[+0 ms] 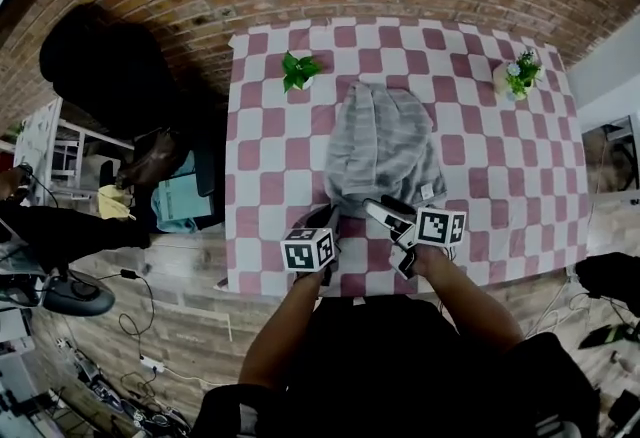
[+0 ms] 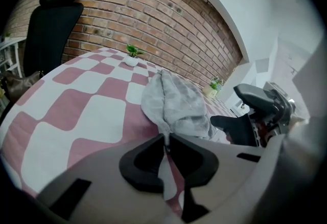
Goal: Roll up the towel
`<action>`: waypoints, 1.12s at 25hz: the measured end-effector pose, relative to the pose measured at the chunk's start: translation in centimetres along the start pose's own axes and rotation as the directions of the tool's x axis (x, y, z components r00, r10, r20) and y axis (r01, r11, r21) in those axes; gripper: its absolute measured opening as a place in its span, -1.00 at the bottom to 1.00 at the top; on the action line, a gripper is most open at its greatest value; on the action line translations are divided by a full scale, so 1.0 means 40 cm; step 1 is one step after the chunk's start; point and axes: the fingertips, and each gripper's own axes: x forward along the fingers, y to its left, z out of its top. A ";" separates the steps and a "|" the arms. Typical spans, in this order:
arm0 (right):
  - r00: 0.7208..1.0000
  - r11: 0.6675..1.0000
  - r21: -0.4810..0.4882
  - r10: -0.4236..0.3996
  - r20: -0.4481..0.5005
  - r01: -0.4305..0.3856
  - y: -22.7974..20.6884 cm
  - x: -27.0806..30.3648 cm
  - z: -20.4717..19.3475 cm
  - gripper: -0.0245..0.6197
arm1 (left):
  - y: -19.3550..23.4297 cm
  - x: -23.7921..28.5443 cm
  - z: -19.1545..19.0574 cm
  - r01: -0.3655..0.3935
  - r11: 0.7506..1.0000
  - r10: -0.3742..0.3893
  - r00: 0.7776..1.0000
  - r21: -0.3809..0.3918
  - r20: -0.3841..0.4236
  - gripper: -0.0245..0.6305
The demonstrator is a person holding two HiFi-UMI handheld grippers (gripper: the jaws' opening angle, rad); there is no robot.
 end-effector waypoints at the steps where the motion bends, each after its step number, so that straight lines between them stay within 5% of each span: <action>1: 1.000 0.999 0.054 -0.002 0.005 0.001 -0.006 0.012 0.006 0.17 | 0.002 0.000 0.000 0.007 1.000 -0.007 1.000 -0.002 0.000 -0.81; 5: 0.999 0.978 0.203 -0.051 0.008 0.048 -0.058 0.050 0.016 0.04 | 0.007 0.004 -0.005 0.026 1.000 -0.026 1.000 0.001 -0.011 -0.81; 14: 0.988 0.942 0.311 -0.148 0.039 0.129 -0.116 0.101 0.031 -0.81 | 0.016 0.009 -0.010 0.066 0.998 -0.066 0.998 -0.017 -0.016 -0.81; 21: 0.985 0.958 0.242 -0.170 0.040 0.156 -0.092 0.076 0.023 -0.85 | 0.011 -0.002 0.001 0.087 0.996 -0.087 0.996 -0.027 0.000 -0.81; 28: 0.984 0.983 0.038 -0.180 0.010 0.179 -0.046 0.018 0.060 -0.85 | -0.002 -0.033 0.052 0.136 0.991 -0.136 0.988 0.009 0.074 -0.82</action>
